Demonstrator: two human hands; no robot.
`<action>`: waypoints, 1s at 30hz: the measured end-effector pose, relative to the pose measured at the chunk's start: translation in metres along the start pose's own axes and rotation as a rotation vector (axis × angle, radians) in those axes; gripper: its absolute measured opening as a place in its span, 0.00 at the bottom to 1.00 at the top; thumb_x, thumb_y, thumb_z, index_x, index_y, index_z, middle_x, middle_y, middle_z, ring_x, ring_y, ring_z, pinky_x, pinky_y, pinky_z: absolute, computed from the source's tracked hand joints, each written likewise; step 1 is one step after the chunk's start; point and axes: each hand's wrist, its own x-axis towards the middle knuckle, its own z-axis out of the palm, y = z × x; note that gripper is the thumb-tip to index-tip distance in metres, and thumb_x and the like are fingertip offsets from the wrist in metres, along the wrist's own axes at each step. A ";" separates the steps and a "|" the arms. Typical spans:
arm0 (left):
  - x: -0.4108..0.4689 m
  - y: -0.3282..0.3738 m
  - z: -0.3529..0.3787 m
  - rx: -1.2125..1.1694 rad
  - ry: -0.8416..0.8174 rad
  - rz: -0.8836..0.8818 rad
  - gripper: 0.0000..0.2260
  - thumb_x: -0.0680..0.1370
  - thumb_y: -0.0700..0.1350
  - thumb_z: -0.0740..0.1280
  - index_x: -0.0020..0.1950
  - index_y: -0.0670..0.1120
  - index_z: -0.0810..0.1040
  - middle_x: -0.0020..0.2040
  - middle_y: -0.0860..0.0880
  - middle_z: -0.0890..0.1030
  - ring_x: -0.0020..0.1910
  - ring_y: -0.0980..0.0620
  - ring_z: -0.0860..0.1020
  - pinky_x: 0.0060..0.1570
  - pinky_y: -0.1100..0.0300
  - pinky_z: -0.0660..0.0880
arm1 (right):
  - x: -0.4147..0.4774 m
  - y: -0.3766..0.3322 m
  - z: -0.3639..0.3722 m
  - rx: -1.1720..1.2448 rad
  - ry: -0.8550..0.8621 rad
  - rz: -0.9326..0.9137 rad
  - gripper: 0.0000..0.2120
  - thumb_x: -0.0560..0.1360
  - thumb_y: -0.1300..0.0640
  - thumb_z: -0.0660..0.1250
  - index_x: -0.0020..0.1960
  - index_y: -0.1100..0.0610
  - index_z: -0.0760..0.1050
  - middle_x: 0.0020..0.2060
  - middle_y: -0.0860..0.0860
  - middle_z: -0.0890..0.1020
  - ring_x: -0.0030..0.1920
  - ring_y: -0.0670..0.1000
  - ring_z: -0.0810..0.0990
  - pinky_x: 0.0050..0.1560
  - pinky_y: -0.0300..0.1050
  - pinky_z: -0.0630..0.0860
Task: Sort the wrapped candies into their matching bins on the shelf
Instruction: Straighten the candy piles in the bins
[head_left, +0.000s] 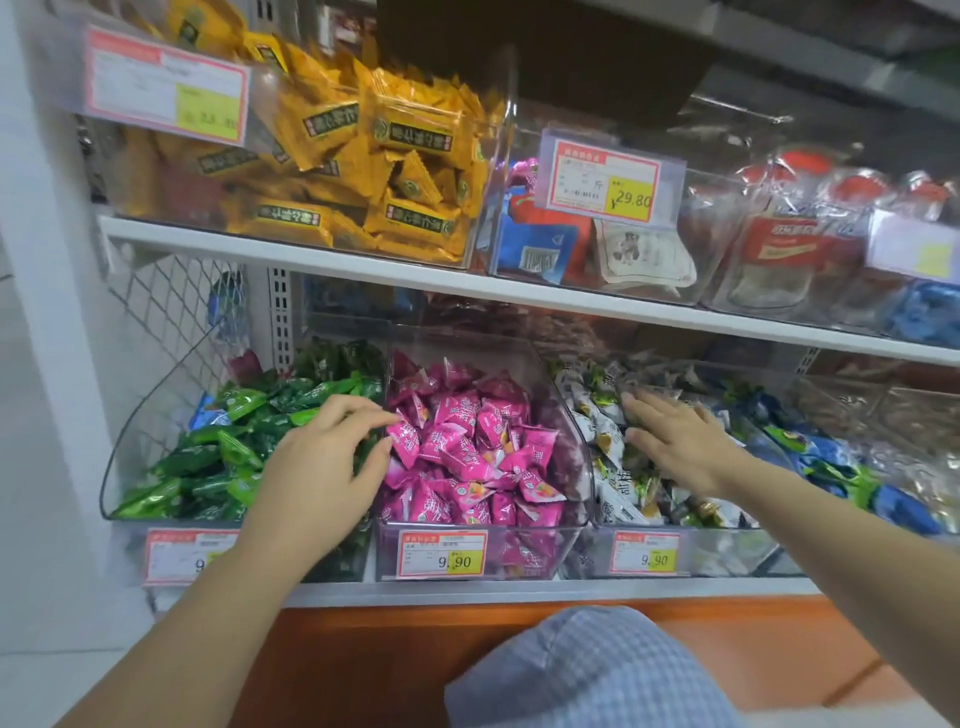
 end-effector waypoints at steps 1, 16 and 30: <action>-0.002 -0.001 -0.004 0.005 0.007 0.001 0.11 0.78 0.47 0.64 0.58 0.51 0.79 0.57 0.58 0.73 0.43 0.52 0.79 0.53 0.49 0.75 | -0.001 -0.002 -0.003 0.025 0.079 -0.007 0.24 0.82 0.46 0.48 0.77 0.50 0.52 0.76 0.50 0.56 0.76 0.52 0.53 0.74 0.54 0.47; -0.044 -0.078 -0.097 -0.029 0.326 -0.251 0.12 0.73 0.50 0.60 0.51 0.54 0.81 0.45 0.60 0.79 0.46 0.54 0.79 0.46 0.55 0.75 | 0.036 -0.260 -0.028 0.308 0.241 -0.810 0.11 0.77 0.55 0.65 0.57 0.55 0.80 0.55 0.50 0.81 0.57 0.49 0.77 0.61 0.43 0.70; -0.027 -0.120 -0.124 -0.119 0.486 -0.385 0.11 0.77 0.42 0.64 0.41 0.59 0.75 0.41 0.62 0.79 0.44 0.66 0.76 0.43 0.65 0.73 | 0.145 -0.350 -0.007 0.012 -0.213 -0.728 0.20 0.78 0.50 0.63 0.69 0.54 0.70 0.66 0.51 0.74 0.63 0.51 0.74 0.58 0.37 0.67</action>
